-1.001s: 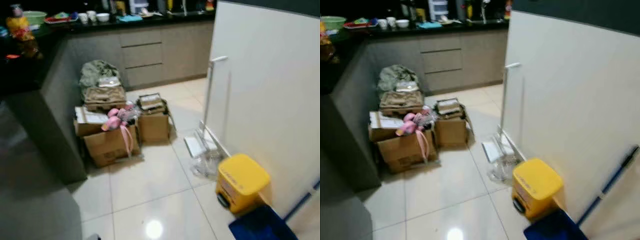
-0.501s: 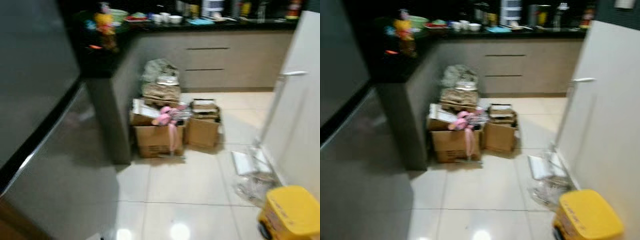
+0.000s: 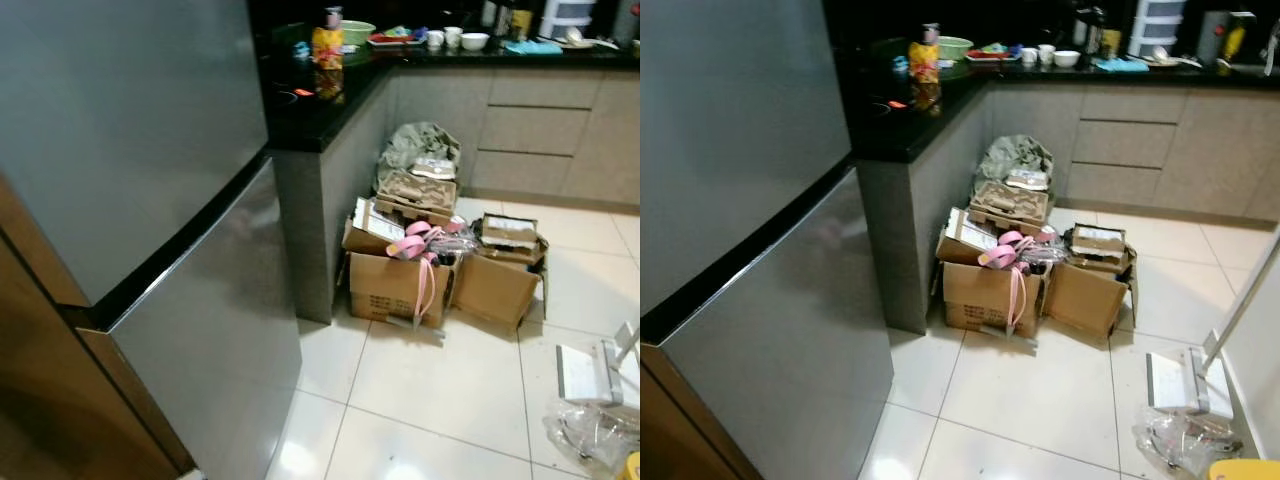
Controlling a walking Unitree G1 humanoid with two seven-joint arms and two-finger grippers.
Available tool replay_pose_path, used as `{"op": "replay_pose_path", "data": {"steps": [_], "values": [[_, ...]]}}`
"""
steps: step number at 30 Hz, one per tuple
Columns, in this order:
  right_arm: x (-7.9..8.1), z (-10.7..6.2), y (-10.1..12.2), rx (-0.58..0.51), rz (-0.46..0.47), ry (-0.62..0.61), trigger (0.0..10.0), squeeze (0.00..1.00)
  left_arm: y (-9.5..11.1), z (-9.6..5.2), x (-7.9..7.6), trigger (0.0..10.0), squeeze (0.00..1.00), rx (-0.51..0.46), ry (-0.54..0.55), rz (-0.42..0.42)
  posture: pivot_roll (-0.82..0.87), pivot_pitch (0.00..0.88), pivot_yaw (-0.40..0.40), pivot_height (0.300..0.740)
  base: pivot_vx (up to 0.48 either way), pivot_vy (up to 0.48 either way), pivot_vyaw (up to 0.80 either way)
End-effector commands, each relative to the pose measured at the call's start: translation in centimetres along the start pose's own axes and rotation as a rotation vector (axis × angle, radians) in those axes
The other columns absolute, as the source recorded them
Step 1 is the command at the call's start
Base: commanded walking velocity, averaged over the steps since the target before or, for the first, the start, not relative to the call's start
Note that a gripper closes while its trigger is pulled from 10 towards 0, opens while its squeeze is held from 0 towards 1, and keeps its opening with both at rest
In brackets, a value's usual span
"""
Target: Restocking fridge
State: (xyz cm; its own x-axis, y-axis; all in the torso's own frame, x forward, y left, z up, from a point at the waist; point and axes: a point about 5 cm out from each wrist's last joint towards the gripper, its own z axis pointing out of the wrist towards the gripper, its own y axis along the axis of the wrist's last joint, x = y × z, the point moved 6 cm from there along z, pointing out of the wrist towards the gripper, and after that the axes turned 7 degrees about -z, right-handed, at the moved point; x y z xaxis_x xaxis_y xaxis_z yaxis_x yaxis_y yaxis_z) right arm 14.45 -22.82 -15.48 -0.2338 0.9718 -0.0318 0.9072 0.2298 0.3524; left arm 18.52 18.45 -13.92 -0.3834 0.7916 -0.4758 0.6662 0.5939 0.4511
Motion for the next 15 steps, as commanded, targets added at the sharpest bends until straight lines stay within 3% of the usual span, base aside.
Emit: {"op": "replay_pose_path", "data": {"steps": [1, 15], "values": [[-0.2, -0.06, -0.06, -0.001, 0.001, -0.004, 10.0, 0.0, -0.91, -0.32, 0.6, 10.0, 0.0, 0.027, 0.015, 0.007, -0.07, 0.0, 0.026, 0.74, 0.0, 0.0, 0.8], [-0.16, -0.06, -0.02, -0.002, -0.004, 0.001, 10.0, 0.0, -1.26, -0.28, 0.36, 10.0, 0.0, 0.04, 0.006, 0.017, -0.07, 0.0, 0.024, 0.74, 0.0, 0.0, 0.8]]}}
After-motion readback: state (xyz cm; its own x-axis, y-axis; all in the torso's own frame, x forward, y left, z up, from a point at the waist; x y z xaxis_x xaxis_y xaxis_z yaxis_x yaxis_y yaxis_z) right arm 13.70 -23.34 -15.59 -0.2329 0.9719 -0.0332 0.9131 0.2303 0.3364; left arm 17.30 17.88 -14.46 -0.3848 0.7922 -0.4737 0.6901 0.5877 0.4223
